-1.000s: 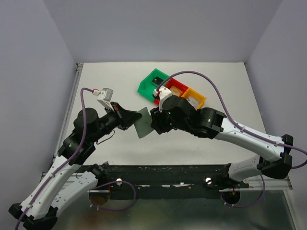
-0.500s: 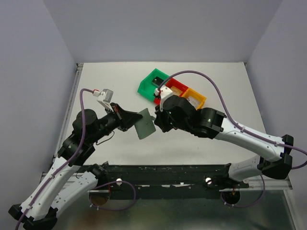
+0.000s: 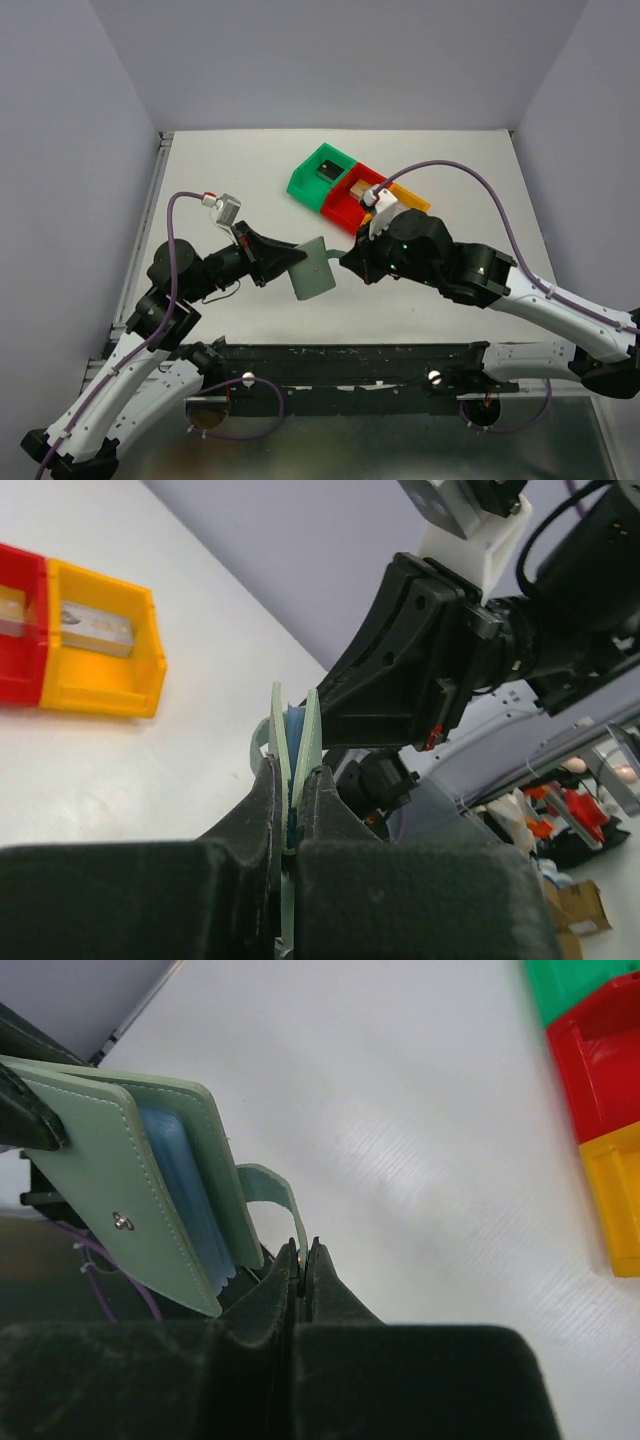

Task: Take the credit cards out of the card holder
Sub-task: Open the card holder at the center of the board.

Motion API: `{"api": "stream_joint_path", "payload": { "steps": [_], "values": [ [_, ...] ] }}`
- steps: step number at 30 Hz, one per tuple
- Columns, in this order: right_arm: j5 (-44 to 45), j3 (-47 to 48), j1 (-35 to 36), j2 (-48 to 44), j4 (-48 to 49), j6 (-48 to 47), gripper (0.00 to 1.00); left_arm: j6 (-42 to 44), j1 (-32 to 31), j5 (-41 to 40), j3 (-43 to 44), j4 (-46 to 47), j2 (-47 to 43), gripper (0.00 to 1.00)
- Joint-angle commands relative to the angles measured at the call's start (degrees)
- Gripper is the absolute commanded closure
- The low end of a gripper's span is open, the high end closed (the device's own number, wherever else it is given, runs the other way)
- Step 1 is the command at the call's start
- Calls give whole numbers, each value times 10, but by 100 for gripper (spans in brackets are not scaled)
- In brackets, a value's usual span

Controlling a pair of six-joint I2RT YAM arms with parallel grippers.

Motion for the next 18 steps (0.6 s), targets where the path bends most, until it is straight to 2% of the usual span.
{"api": "stream_joint_path", "payload": {
  "steps": [1,9,18],
  "values": [
    [-67,-33,-5,-46,63,-14,100,-31,-2,133,-26,179,6,100],
    [-139,-65,-10,-97,96,-16,100,-75,2,248,-51,350,29,100],
    [-213,-83,-13,-133,116,-20,100,-198,10,330,-84,604,96,100]
  ]
}}
